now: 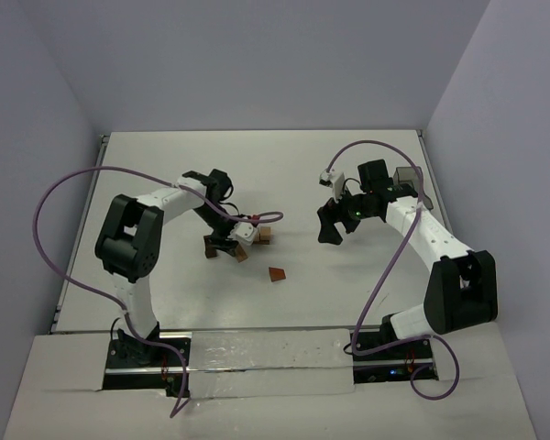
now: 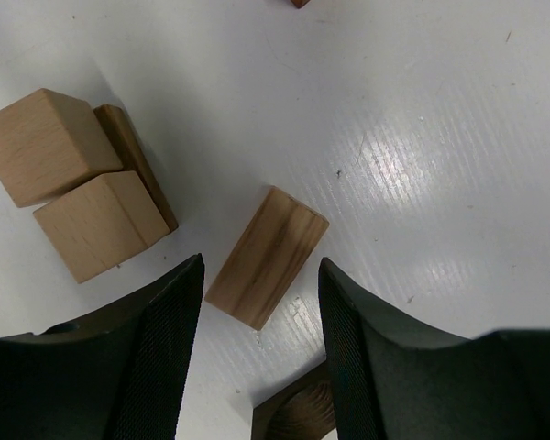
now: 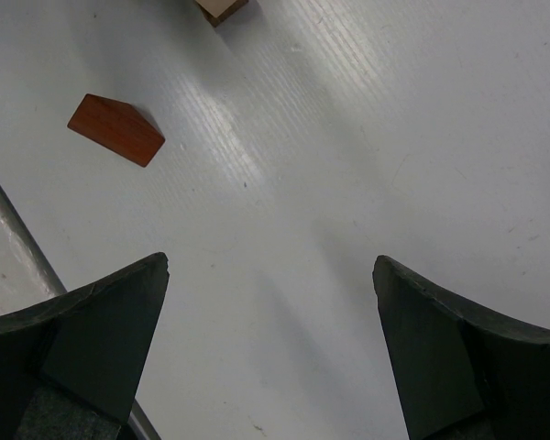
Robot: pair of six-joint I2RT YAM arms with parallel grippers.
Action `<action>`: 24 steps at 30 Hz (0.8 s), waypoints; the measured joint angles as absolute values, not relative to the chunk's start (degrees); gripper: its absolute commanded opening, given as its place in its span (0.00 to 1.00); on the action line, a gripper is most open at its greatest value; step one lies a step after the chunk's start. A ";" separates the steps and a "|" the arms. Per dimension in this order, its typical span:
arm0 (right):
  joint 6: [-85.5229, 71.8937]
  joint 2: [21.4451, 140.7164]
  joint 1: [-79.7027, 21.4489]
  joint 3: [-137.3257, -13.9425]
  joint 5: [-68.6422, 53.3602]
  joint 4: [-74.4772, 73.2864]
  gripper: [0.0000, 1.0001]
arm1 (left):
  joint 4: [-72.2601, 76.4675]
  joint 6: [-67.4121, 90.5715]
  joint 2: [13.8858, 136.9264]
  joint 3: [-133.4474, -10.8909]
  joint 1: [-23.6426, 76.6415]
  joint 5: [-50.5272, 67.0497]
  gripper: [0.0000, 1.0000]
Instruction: Build the wood block tower
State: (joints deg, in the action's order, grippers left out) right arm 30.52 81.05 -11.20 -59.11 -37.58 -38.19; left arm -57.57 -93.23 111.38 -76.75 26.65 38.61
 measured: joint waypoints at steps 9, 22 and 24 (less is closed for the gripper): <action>30.86 81.14 -11.21 -59.13 -37.58 -38.47 1.00 | -57.17 -92.91 113.35 -76.75 27.93 36.23 0.56; 31.06 81.14 -11.20 -59.13 -37.60 -38.63 1.00 | -52.96 -91.55 109.96 -71.68 28.71 32.95 0.25; 31.15 81.14 -11.20 -59.13 -37.59 -38.63 1.00 | -52.33 -90.48 109.05 -70.64 28.71 32.77 0.18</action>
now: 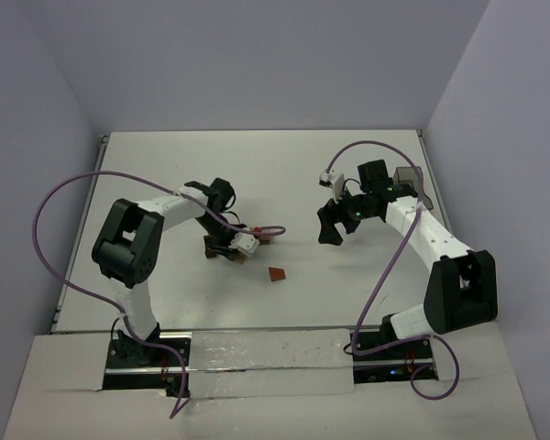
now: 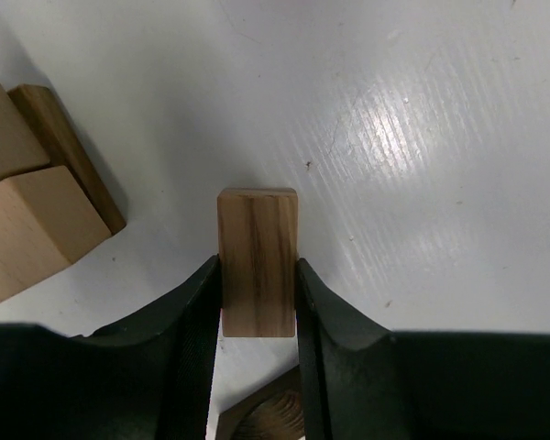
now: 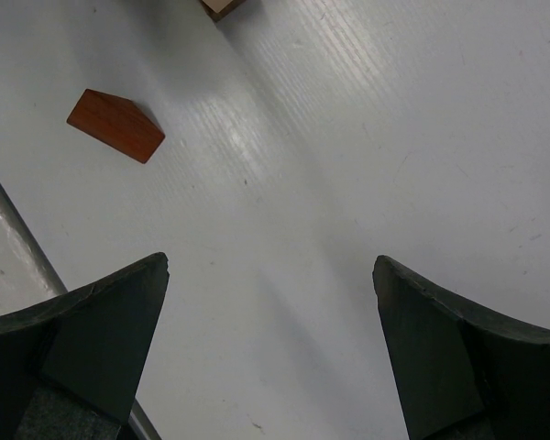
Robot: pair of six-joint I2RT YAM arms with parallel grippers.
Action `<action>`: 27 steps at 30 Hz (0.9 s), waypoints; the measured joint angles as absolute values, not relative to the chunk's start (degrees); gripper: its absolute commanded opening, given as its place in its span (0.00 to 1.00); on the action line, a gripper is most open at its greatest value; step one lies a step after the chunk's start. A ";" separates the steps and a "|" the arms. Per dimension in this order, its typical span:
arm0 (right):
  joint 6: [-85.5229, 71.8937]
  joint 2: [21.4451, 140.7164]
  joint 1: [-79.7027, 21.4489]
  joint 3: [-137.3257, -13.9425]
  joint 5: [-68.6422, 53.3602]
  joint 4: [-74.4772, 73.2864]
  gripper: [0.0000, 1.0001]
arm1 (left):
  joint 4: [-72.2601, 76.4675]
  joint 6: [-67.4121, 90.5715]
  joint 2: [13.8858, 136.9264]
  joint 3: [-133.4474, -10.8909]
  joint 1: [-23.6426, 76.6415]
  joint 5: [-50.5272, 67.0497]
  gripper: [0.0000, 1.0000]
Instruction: Build the wood block tower
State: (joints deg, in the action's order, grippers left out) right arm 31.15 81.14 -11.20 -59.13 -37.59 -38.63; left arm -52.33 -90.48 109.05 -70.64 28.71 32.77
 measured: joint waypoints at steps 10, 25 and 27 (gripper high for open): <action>31.40 81.14 -11.20 -59.13 -37.63 -38.63 1.00 | -50.51 -78.92 102.84 -71.34 29.31 33.04 0.04; 32.03 81.14 -11.20 -59.11 -37.62 -38.61 1.00 | -45.24 -58.09 105.63 -82.58 32.07 32.50 0.01; 32.06 81.14 -11.20 -59.11 -37.60 -38.61 1.00 | -45.08 -57.06 106.58 -82.80 32.62 31.94 0.03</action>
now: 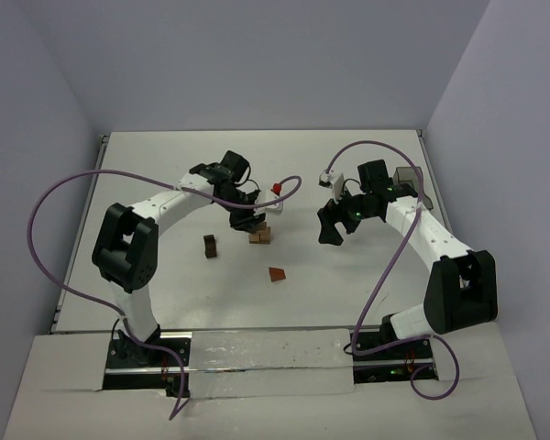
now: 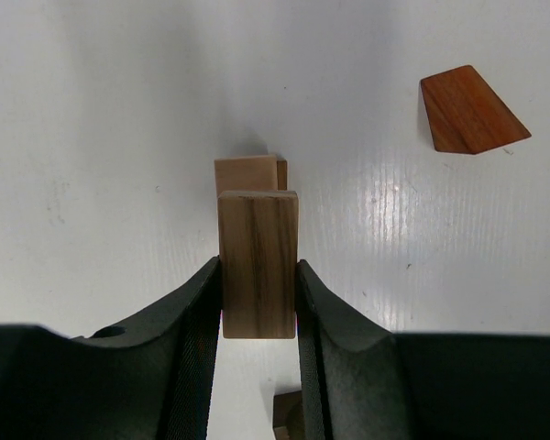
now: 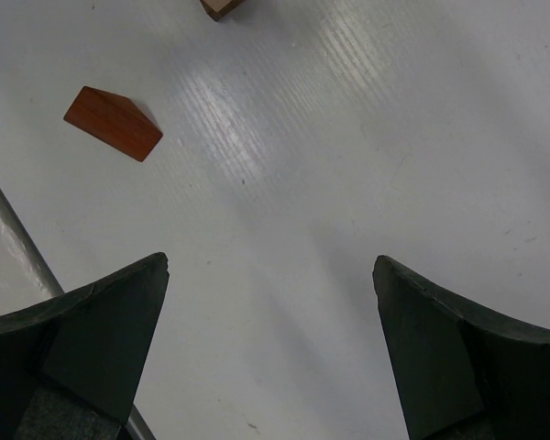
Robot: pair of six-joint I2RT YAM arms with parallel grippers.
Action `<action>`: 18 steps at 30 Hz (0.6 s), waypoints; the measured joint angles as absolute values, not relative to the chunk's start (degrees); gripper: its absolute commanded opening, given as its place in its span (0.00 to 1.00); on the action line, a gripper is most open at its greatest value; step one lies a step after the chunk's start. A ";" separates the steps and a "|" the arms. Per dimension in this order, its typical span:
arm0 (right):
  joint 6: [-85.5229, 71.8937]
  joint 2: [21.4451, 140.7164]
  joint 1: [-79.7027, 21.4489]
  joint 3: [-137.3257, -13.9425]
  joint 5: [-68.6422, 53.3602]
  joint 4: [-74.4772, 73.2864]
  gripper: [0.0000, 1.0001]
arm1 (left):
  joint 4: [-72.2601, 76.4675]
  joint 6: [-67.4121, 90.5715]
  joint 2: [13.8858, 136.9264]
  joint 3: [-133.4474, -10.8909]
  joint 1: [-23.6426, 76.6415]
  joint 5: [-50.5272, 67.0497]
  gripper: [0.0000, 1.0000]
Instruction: Build the wood block tower
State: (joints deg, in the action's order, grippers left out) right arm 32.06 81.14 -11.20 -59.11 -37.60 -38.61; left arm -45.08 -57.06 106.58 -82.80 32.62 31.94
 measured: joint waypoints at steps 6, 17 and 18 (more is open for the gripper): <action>32.34 81.14 -11.20 -59.11 -37.60 -38.61 1.00 | -44.23 -55.12 109.18 -83.36 33.34 31.22 0.10; 32.47 81.14 -11.04 -58.81 -37.60 -38.59 1.00 | -43.70 -53.90 110.45 -84.02 33.57 30.20 0.22; 32.47 81.14 -11.00 -58.81 -37.60 -38.59 1.00 | -43.65 -53.81 110.63 -84.12 33.63 30.17 0.22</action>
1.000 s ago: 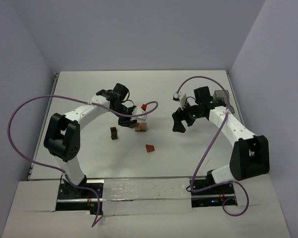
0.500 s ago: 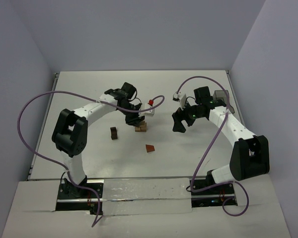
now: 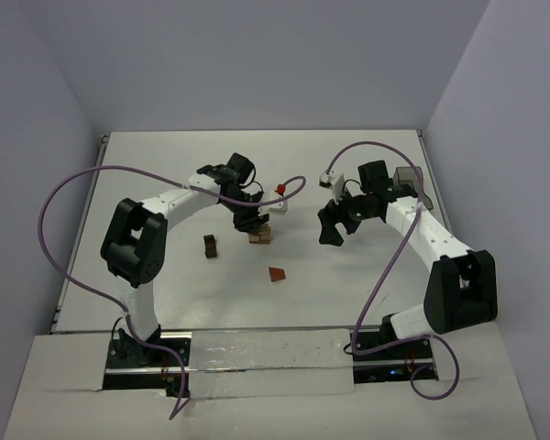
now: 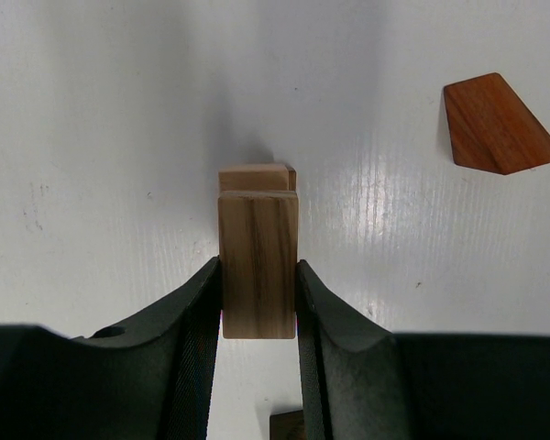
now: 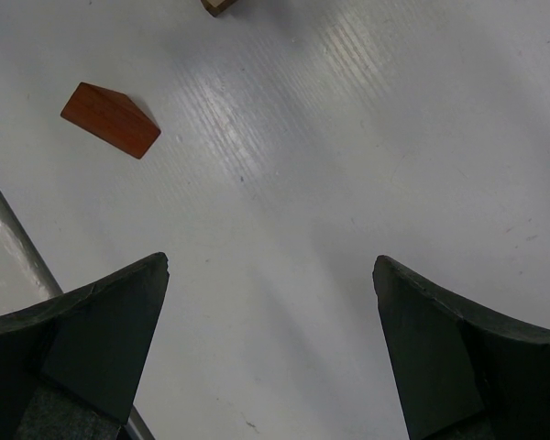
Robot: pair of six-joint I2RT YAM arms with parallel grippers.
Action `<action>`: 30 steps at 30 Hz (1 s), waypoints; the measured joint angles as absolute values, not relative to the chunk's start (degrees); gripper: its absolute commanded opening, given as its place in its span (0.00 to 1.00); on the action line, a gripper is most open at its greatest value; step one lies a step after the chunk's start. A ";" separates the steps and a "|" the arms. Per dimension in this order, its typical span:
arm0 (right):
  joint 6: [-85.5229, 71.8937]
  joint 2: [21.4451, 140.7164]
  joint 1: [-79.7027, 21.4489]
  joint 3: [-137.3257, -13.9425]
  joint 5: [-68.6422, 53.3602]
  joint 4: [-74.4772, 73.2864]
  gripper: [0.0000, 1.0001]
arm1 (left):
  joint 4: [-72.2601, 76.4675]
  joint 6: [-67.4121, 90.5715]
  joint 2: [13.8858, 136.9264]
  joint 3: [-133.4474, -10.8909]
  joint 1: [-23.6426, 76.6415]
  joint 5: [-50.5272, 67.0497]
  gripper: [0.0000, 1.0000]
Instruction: Build the wood block tower
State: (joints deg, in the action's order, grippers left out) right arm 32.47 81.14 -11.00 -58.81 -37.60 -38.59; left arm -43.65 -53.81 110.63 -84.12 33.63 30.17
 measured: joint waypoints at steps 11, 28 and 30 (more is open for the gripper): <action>32.47 81.17 -10.98 -58.81 -37.60 -38.59 1.00 | -43.46 -53.10 111.44 -84.57 33.95 30.15 0.26; 32.47 81.28 -10.98 -58.81 -37.63 -38.61 1.00 | -43.42 -53.20 112.03 -84.71 34.11 29.72 0.63; 32.47 81.28 -10.98 -58.81 -37.63 -38.61 1.00 | -43.44 -53.25 112.03 -84.71 34.11 29.71 0.70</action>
